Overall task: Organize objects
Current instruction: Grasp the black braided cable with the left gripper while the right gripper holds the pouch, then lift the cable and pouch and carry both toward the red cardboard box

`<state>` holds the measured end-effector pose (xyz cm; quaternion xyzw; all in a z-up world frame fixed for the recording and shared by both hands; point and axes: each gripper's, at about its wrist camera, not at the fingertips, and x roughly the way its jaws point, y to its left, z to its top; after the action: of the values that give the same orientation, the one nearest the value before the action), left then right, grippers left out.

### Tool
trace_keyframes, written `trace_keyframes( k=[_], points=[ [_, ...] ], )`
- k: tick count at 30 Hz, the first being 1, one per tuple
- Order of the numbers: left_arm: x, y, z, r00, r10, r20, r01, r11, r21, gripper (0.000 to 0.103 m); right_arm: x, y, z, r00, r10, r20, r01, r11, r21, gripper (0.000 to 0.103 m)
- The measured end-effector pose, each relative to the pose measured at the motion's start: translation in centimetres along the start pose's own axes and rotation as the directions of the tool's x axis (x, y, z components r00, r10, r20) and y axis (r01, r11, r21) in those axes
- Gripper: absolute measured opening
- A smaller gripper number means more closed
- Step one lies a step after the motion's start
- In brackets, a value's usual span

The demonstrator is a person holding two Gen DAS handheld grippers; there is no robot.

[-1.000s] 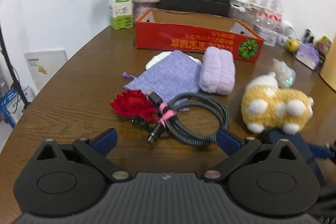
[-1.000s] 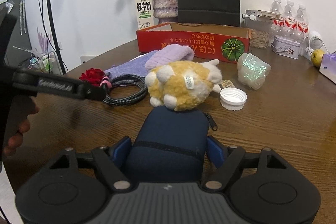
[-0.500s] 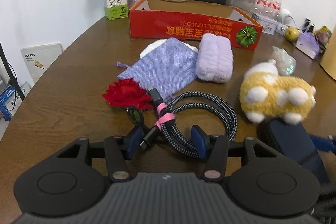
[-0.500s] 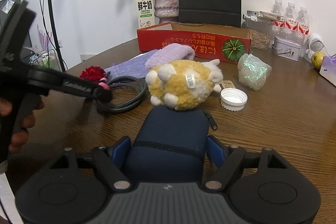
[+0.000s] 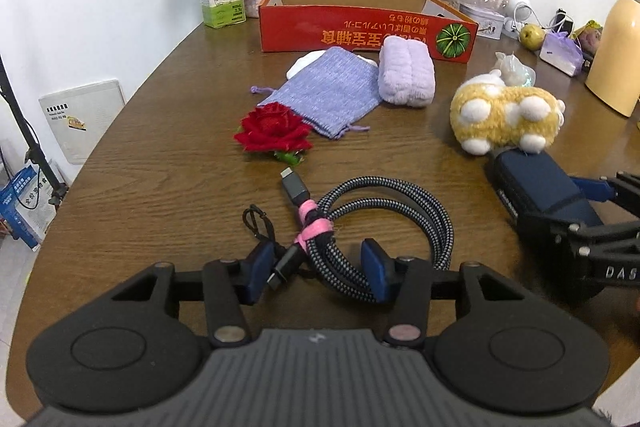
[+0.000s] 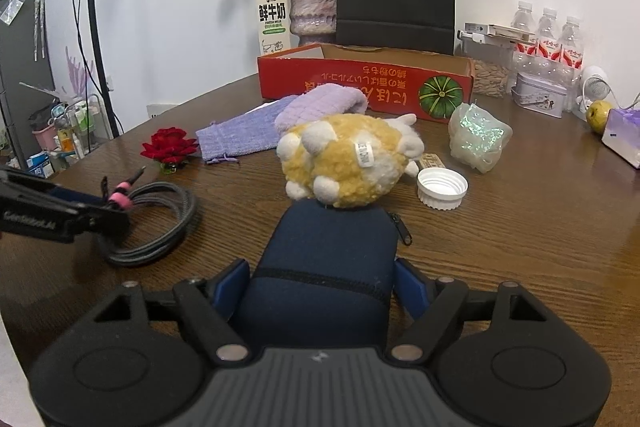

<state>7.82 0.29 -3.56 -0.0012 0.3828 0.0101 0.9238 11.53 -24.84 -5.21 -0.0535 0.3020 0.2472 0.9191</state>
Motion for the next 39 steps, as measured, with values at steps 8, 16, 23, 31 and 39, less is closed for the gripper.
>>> trace_keyframes(
  k=[8, 16, 23, 31, 39],
  points=[
    [-2.1, -0.4, 0.3, 0.994, 0.015, 0.107, -0.017, 1.000, 0.019, 0.103, -0.9, 0.4, -0.4, 1.000, 0.006, -0.002, -0.006, 1.000, 0.012, 0.076],
    [0.5, -2.3, 1.2, 0.999, -0.047, 0.018, 0.046, 0.996, 0.071, 0.103, -1.6, 0.7, -0.5, 1.000, -0.007, -0.007, 0.007, 1.000, 0.017, 0.086],
    [2.2, -3.3, 1.1, 0.999, -0.039, -0.033, 0.042, 0.992, 0.115, 0.103, -1.6, 0.5, -0.8, 0.999, -0.024, -0.032, 0.025, 0.999, 0.037, 0.088],
    [2.5, -3.0, 0.6, 0.999, -0.031, -0.035, 0.033, 0.997, 0.075, 0.103, -1.4, 1.7, -0.9, 0.996, -0.080, -0.043, 0.080, 0.997, 0.011, 0.089],
    [1.6, -2.8, -0.3, 0.998, -0.054, 0.012, 0.053, 0.998, 0.023, 0.094, -1.7, 1.9, -0.9, 0.997, -0.075, -0.023, 0.076, 0.997, 0.018, 0.074]
  ],
)
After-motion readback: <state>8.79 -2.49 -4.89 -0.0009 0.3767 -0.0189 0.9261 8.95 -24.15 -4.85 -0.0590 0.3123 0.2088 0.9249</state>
